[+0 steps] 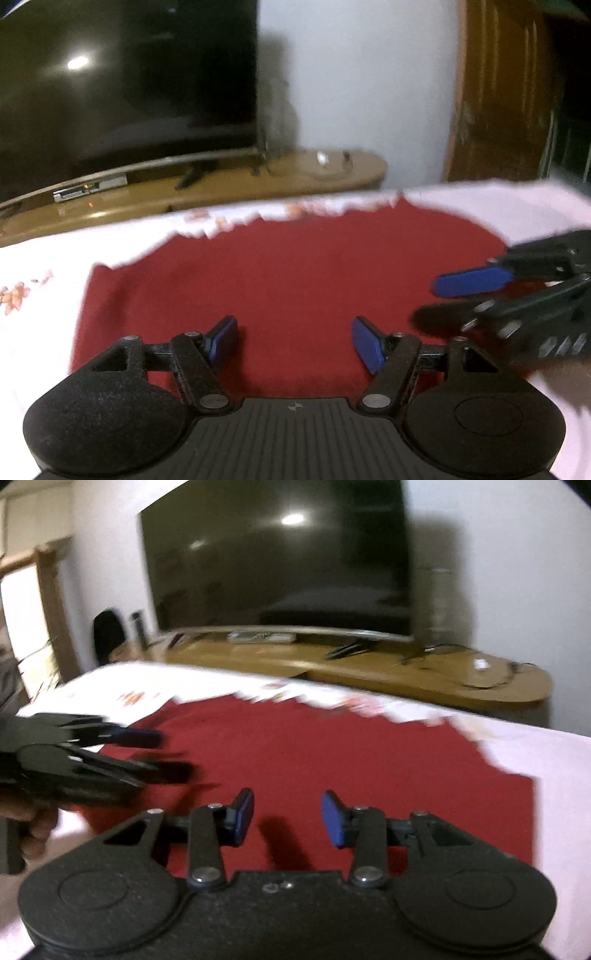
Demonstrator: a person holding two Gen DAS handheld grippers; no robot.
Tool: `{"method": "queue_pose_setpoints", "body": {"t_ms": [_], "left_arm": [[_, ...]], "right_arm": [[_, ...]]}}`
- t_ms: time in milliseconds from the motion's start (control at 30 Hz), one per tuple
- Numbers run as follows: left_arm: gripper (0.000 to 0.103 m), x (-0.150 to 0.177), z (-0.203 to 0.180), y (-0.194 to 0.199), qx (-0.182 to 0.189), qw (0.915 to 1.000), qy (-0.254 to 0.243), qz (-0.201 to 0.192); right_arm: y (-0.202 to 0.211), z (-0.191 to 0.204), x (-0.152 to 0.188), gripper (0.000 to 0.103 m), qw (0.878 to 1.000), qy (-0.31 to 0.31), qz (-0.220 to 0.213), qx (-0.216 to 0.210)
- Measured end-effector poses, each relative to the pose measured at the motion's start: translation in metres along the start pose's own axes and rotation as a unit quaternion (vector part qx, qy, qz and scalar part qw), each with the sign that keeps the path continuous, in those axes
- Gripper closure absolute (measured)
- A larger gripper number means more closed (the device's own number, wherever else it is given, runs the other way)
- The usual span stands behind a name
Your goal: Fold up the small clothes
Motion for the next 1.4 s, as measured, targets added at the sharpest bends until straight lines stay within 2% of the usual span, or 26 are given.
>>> {"method": "queue_pose_setpoints", "body": {"t_ms": [67, 100, 233, 333, 400, 467, 600, 633, 800, 1033, 1100, 1200, 1267, 1333, 1400], "left_arm": [[0.035, 0.007, -0.002, -0.002, -0.009, 0.9999, -0.01, 0.003], [0.035, 0.01, 0.0, 0.001, -0.007, 0.9999, -0.006, 0.005], [0.035, 0.015, 0.015, 0.008, -0.001, 0.9998, -0.009, 0.017], [0.035, 0.007, 0.018, 0.019, -0.016, 0.9998, 0.004, 0.014], [0.035, 0.008, 0.021, 0.027, -0.015, 0.9997, 0.019, 0.008], [0.035, 0.021, 0.024, 0.028, -0.02, 0.9992, 0.019, 0.028], [0.035, 0.041, 0.031, 0.034, -0.018, 0.9987, 0.042, 0.023], [0.035, 0.043, 0.034, 0.037, -0.023, 0.9985, 0.045, 0.023], [0.035, 0.058, 0.046, 0.048, -0.035, 0.9977, 0.054, 0.02], [0.035, 0.076, 0.065, 0.062, -0.047, 0.9966, 0.063, 0.024], [0.035, 0.075, 0.066, 0.063, -0.052, 0.9965, 0.061, 0.027], [0.035, 0.067, 0.062, 0.074, -0.068, 0.9955, 0.063, 0.019], [0.035, 0.067, 0.063, 0.078, -0.066, 0.9951, 0.073, 0.013], [0.035, 0.073, 0.065, 0.067, -0.069, 0.9933, 0.084, 0.039], [0.035, 0.076, 0.064, 0.064, -0.074, 0.9936, 0.078, 0.034]], "right_arm": [[-0.02, 0.016, 0.009, 0.063, 0.998, 0.033, 0.04, 0.03], [-0.023, 0.016, 0.015, 0.063, 0.997, 0.048, 0.046, 0.041], [-0.011, 0.001, 0.018, 0.068, 0.997, 0.049, 0.045, 0.048], [-0.002, -0.003, 0.019, 0.068, 0.997, 0.042, 0.05, 0.048], [0.013, 0.004, 0.012, 0.066, 0.998, 0.026, 0.03, 0.044], [0.022, 0.007, 0.012, 0.066, 0.999, 0.022, 0.016, 0.035], [0.004, 0.004, 0.035, 0.065, 0.997, 0.032, 0.06, 0.047], [0.008, 0.002, 0.04, 0.065, 0.997, 0.036, 0.046, 0.043], [0.03, -0.017, 0.052, 0.066, 0.997, 0.029, 0.04, 0.063], [0.076, -0.064, 0.075, 0.067, 0.995, -0.018, 0.025, 0.093], [0.08, -0.067, 0.081, 0.065, 0.993, -0.016, 0.026, 0.117], [0.086, -0.066, 0.081, 0.065, 0.992, -0.031, 0.022, 0.123], [0.096, -0.056, 0.074, 0.064, 0.992, -0.026, -0.003, 0.126], [0.097, -0.053, 0.068, 0.064, 0.991, -0.03, -0.017, 0.127], [0.081, -0.063, 0.069, 0.066, 0.989, -0.058, 0.009, 0.136]]}}
Point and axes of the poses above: each gripper's, at about its wrist camera, not at the fingertips, and y roughly against the way its jaws point, z to its left, x to its underside, the point moved 1 cm from there along -y, roughly the way its jaws point, and after that the axes turned 8 degrees about -y, right-handed, at the moved point
